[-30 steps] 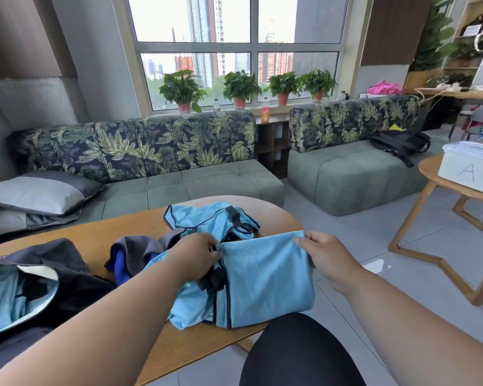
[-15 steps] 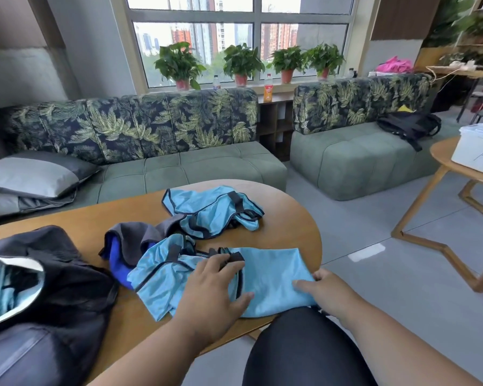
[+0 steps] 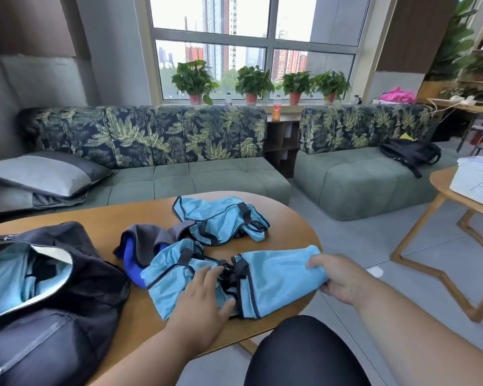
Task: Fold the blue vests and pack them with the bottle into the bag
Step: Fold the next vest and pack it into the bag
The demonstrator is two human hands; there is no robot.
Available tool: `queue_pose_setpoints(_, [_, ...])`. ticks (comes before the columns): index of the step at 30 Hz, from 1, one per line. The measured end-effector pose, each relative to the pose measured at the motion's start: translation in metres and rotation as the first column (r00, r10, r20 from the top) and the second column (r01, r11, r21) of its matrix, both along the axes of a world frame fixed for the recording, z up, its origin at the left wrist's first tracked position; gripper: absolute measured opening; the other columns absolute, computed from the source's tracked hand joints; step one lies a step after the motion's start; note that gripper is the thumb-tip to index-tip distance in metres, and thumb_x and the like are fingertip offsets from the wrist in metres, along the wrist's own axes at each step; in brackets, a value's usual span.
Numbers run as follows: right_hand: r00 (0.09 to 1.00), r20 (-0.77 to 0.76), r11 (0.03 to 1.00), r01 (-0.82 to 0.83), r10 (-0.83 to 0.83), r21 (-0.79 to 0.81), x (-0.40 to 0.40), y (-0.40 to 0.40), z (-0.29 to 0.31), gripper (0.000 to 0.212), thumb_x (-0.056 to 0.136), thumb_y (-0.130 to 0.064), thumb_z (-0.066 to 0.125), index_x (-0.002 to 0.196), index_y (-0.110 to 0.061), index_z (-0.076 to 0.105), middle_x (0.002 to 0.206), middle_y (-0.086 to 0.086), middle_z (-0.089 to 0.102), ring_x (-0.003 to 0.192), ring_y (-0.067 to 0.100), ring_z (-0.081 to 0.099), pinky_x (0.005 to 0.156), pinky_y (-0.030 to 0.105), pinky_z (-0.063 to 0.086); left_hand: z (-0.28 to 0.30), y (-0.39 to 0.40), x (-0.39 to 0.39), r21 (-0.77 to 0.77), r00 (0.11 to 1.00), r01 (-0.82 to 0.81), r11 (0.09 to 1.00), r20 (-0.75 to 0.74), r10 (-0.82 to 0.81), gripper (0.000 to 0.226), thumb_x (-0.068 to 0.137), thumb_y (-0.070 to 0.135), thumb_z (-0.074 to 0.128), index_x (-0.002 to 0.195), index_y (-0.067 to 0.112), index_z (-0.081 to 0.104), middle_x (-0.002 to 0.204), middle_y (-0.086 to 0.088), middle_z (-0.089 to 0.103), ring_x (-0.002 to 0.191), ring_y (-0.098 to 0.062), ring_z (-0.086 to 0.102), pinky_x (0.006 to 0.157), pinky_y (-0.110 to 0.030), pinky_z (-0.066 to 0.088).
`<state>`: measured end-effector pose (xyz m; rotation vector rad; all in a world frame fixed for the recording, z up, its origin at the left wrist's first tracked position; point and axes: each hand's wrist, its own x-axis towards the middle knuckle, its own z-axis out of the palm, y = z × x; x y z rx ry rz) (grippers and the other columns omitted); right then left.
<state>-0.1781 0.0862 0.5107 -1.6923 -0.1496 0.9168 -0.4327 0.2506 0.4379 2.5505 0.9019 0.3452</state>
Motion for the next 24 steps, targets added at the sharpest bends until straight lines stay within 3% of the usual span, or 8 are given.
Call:
queue_pose_setpoints(3, [0.985, 0.163, 0.998, -0.063, 0.059, 0.021, 0.002, 0.010, 0.034, 0.020, 0.091, 0.003, 0.059, 0.107, -0.002, 0.069, 0.094, 0.013, 0.074, 0.079, 0.025, 0.069, 0.064, 0.029, 0.052, -0.004, 0.015, -0.018, 0.141, 0.981, -0.012, 0.990, -0.189, 0.039, 0.077, 0.098, 0.054, 0.050, 0.164, 0.035, 0.015, 0.163, 0.006, 0.025, 0.142, -0.021, 0.040, 0.114, -0.035, 0.037])
queue_pose_setpoints(5, [0.929, 0.341, 0.989, -0.143, 0.146, -0.033, 0.001, 0.018, 0.055, 0.015, 0.086, 0.000, 0.062, 0.098, -0.001, 0.071, 0.083, 0.011, 0.069, 0.070, 0.023, 0.062, 0.062, 0.029, 0.046, 0.000, 0.025, -0.027, 0.252, 0.949, -0.004, 0.968, -0.304, 0.083, 0.071, 0.099, 0.041, 0.046, 0.164, 0.037, 0.019, 0.154, 0.005, 0.039, 0.132, -0.022, 0.047, 0.107, -0.036, 0.043])
queue_pose_setpoints(9, [0.725, 0.630, 0.961, -0.215, 0.278, -0.175, -0.004, 0.037, 0.094, 0.013, 0.081, -0.007, 0.065, 0.077, -0.008, 0.052, 0.071, 0.010, 0.045, 0.066, 0.021, 0.042, 0.057, 0.033, 0.027, 0.016, 0.045, -0.036, 0.387, 0.912, -0.083, 0.918, -0.342, 0.227, 0.047, 0.099, 0.014, 0.043, 0.141, 0.034, 0.051, 0.127, 0.004, 0.058, 0.117, -0.022, 0.057, 0.093, -0.033, 0.050])
queue_pose_setpoints(14, [0.494, 0.818, 0.951, -0.236, 0.294, -0.199, -0.031, 0.065, 0.126, 0.015, 0.085, -0.007, 0.062, 0.073, -0.012, 0.054, 0.063, 0.003, 0.051, 0.055, 0.022, 0.050, 0.045, 0.026, 0.038, 0.038, 0.074, -0.071, 0.498, 0.847, -0.238, 0.834, -0.314, 0.430, 0.030, 0.096, 0.018, 0.050, 0.117, 0.037, 0.059, 0.113, 0.010, 0.059, 0.110, -0.017, 0.056, 0.075, -0.028, 0.042])
queue_pose_setpoints(17, [0.295, 0.851, 0.884, -0.322, 0.435, -0.340, -0.064, 0.072, 0.109, 0.008, 0.083, -0.010, 0.060, 0.077, -0.015, 0.056, 0.066, -0.002, 0.052, 0.061, 0.021, 0.054, 0.052, 0.029, 0.035, 0.033, 0.079, -0.085, 0.460, 0.829, -0.251, 0.852, -0.352, 0.434, 0.029, 0.098, 0.021, 0.047, 0.117, 0.038, 0.061, 0.122, 0.011, 0.059, 0.118, -0.018, 0.054, 0.078, -0.029, 0.039])
queue_pose_setpoints(20, [0.097, 0.753, 0.718, -0.404, 0.650, -0.567, -0.098, 0.069, 0.054, 0.011, 0.083, -0.012, 0.061, 0.085, -0.023, 0.064, 0.089, -0.010, 0.059, 0.084, 0.017, 0.056, 0.068, 0.022, 0.043, 0.031, 0.073, -0.090, 0.414, 0.814, -0.197, 0.889, -0.437, 0.384, 0.035, 0.098, 0.023, 0.044, 0.126, 0.037, 0.060, 0.132, 0.009, 0.057, 0.125, -0.021, 0.051, 0.090, -0.033, 0.043])
queue_pose_setpoints(22, [0.075, 0.684, 0.638, -0.448, 0.725, -0.627, -0.114, 0.062, 0.016, 0.014, 0.081, -0.011, 0.057, 0.085, -0.023, 0.064, 0.092, -0.010, 0.063, 0.087, 0.017, 0.058, 0.075, 0.034, 0.048, 0.034, 0.066, -0.093, 0.393, 0.811, -0.168, 0.904, -0.467, 0.353, 0.042, 0.095, 0.028, 0.045, 0.134, 0.035, 0.057, 0.136, 0.008, 0.055, 0.126, -0.023, 0.049, 0.096, -0.035, 0.042])
queue_pose_setpoints(24, [0.125, 0.636, 0.609, -0.475, 0.762, -0.636, -0.123, 0.051, -0.013, 0.018, 0.078, -0.008, 0.051, 0.086, -0.020, 0.063, 0.091, -0.006, 0.064, 0.088, 0.018, 0.058, 0.076, 0.038, 0.047, 0.039, 0.055, -0.096, 0.344, 0.851, -0.147, 0.928, -0.434, 0.295, 0.059, 0.089, 0.034, 0.046, 0.148, 0.036, 0.046, 0.144, 0.008, 0.051, 0.131, -0.023, 0.044, 0.106, -0.037, 0.038])
